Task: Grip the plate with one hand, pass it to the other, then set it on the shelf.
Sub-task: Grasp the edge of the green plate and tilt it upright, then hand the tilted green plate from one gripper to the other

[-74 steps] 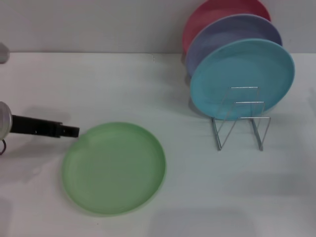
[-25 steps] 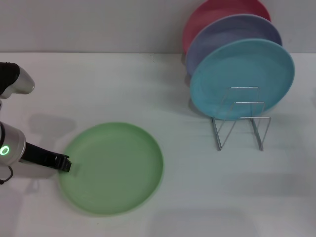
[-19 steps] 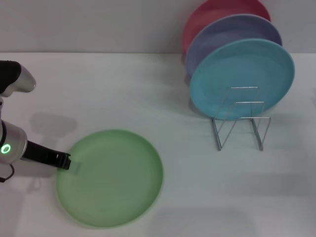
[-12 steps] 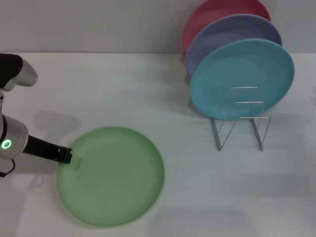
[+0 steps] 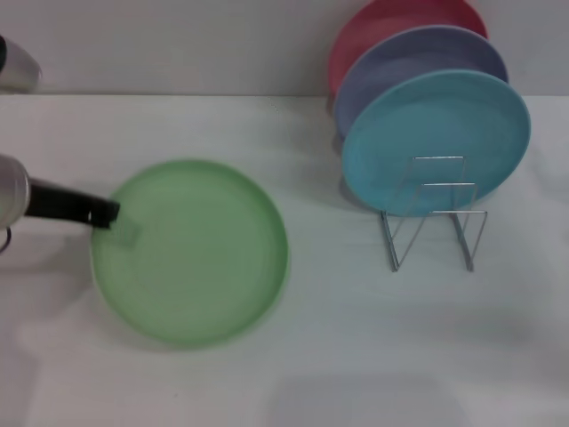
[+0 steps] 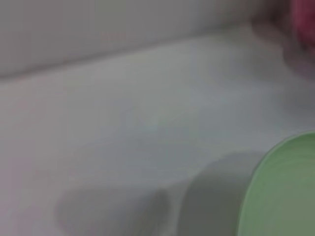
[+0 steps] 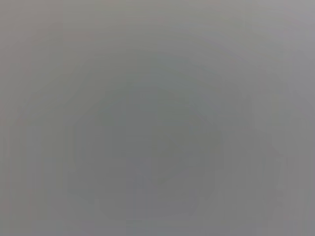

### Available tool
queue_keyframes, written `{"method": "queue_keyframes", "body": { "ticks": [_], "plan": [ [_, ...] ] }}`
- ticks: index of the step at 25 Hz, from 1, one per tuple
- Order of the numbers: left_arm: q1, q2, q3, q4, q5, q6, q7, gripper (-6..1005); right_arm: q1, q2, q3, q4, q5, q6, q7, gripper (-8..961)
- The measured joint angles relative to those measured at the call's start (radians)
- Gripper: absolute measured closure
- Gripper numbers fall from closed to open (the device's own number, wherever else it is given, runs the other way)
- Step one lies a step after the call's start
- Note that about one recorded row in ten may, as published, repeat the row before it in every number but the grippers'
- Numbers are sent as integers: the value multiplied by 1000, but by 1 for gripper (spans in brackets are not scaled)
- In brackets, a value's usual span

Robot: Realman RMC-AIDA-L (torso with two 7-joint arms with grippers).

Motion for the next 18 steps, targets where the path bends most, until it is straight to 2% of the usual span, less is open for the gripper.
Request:
{"method": "queue_keyframes", "body": {
  "ticks": [3,6,9,11,13,14,15,18],
  "plan": [
    [12,0,-1,-24,-1,61,9,962,4,-6,-23,134,-83,-120,88,128],
    [15,-2,7,-28,-3,101,16,962,3,-7,-24,320,-226,-319,249,127],
    [24,-3,26,-35,-8,135,19,962,7,-21,-24,551,-465,-556,561,127],
    [27,-4,38,-36,-16,150,20,962,33,-35,-25,687,-716,-682,835,128],
    [30,-4,48,-35,-30,166,24,962,65,-44,-28,778,-929,-727,1056,128],
    [33,-4,52,-35,-35,173,27,962,103,-50,-28,879,-1171,-730,1299,128],
    [36,-4,57,-35,-44,183,31,962,103,-50,-28,879,-1171,-730,1299,129],
    [41,-4,71,-35,-56,204,34,962,159,-54,-28,1029,-1524,-683,1652,131]
  ]
}}
